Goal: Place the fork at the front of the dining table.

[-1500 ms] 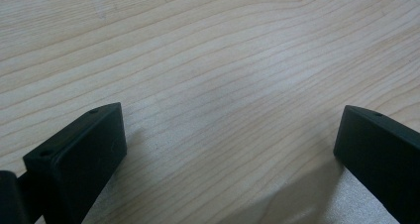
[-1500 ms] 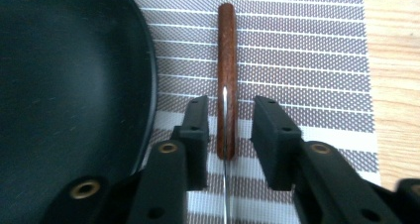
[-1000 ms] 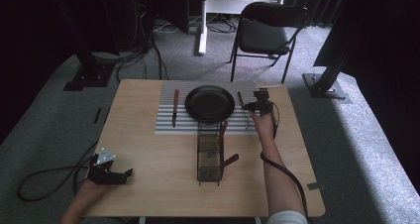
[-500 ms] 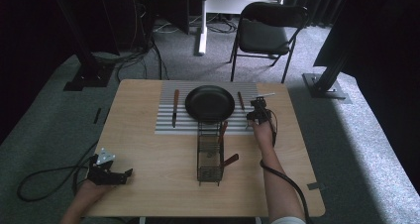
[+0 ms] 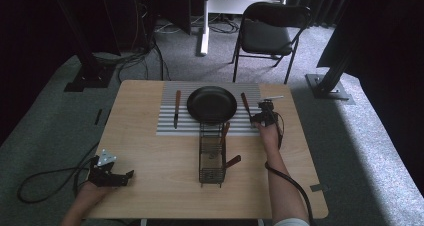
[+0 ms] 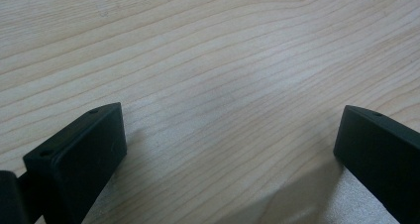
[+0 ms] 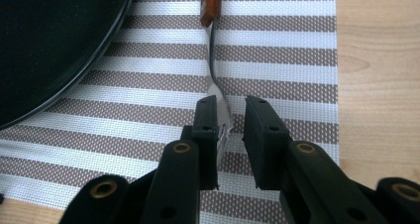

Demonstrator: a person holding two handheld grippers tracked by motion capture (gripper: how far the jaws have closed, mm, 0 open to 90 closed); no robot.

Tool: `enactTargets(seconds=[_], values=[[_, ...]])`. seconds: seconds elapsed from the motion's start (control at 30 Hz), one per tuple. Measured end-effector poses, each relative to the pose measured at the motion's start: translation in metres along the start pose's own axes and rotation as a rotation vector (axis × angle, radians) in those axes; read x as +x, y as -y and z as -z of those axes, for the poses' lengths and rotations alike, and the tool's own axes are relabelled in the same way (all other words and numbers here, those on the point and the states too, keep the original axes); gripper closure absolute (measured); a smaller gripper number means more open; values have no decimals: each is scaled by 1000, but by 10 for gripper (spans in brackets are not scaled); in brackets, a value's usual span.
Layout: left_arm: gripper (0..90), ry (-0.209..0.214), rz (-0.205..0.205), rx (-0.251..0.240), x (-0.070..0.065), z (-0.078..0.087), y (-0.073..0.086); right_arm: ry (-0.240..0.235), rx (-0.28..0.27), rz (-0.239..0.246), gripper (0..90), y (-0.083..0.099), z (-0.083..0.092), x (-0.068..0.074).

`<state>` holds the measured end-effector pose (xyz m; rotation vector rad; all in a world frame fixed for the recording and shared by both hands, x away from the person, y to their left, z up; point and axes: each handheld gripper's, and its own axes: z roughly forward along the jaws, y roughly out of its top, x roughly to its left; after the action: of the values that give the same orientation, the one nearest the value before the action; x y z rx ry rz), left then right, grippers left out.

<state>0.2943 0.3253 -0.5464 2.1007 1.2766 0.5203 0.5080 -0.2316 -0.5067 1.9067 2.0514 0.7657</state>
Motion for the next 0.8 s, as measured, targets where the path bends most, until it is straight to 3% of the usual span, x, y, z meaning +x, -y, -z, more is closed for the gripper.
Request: enactTargets(seconds=[0.07, 0.2, 0.3, 0.4, 0.5, 0.8], values=[[0, 0, 0, -1, 0, 0, 0, 40, 6, 15, 751, 1, -1, -1], [0, 0, 0, 0, 0, 0, 0, -35, -11, -23, 644, 4, 0, -7], [0, 0, 0, 0, 0, 0, 0, -51, -10, -28, 542, 6, 1, -6], [0, 0, 0, 0, 0, 0, 0, -61, -10, -37, 522, 7, 1, -7], [0, 0, 0, 0, 0, 0, 0, -74, 11, -17, 489, 10, 2, -5], [0, 0, 0, 0, 0, 0, 0, -110, 34, -10, 479, 18, -2, 0]])
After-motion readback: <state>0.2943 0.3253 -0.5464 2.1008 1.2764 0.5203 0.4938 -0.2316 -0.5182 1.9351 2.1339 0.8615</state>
